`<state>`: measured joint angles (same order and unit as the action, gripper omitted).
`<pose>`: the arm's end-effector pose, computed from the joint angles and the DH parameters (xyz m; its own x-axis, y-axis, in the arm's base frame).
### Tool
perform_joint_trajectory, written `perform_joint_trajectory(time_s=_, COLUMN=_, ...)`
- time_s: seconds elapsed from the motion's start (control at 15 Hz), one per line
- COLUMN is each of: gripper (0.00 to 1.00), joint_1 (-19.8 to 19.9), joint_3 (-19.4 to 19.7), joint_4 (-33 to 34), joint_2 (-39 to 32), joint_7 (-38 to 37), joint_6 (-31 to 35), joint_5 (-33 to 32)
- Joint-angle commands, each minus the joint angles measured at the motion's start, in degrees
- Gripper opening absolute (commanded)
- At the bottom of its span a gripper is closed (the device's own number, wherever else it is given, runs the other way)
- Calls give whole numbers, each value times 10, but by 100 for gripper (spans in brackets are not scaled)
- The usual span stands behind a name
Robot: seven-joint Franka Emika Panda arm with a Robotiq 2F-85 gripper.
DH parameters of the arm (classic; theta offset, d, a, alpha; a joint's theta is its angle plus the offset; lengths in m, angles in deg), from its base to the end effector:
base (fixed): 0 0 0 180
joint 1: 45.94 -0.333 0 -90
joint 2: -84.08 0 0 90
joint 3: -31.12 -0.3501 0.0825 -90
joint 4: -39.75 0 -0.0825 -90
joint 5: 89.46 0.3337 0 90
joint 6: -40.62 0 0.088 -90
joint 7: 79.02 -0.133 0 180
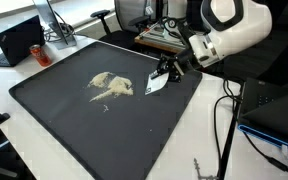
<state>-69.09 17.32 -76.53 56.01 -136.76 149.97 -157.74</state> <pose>0.4913 0.2495 0.2529 0.8942 0.4402 0.0814 0.1923 -0.5419 0.8182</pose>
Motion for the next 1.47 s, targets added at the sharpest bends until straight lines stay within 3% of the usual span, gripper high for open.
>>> perform_joint_trajectory(time_s=0.0, gripper=1, joint_1=48, joint_3=-5, joint_4=-9, joint_2=32, joint_7=88, joint_6=56, joint_5=34)
perform_joint_trajectory(time_s=0.47, gripper=1, joint_1=128, joint_3=14, joint_4=-21, joint_2=97, joint_7=309, joint_6=133, joint_5=173)
perform_joint_trajectory(time_s=1.07, gripper=1, joint_1=178, joint_3=64, joint_4=-20, joint_2=156, joint_7=546, joint_6=131, joint_5=361)
perform_joint_trajectory(time_s=1.4, gripper=1, joint_1=208, joint_3=93, joint_4=-12, joint_2=171, joint_7=640, joint_6=137, joint_5=443)
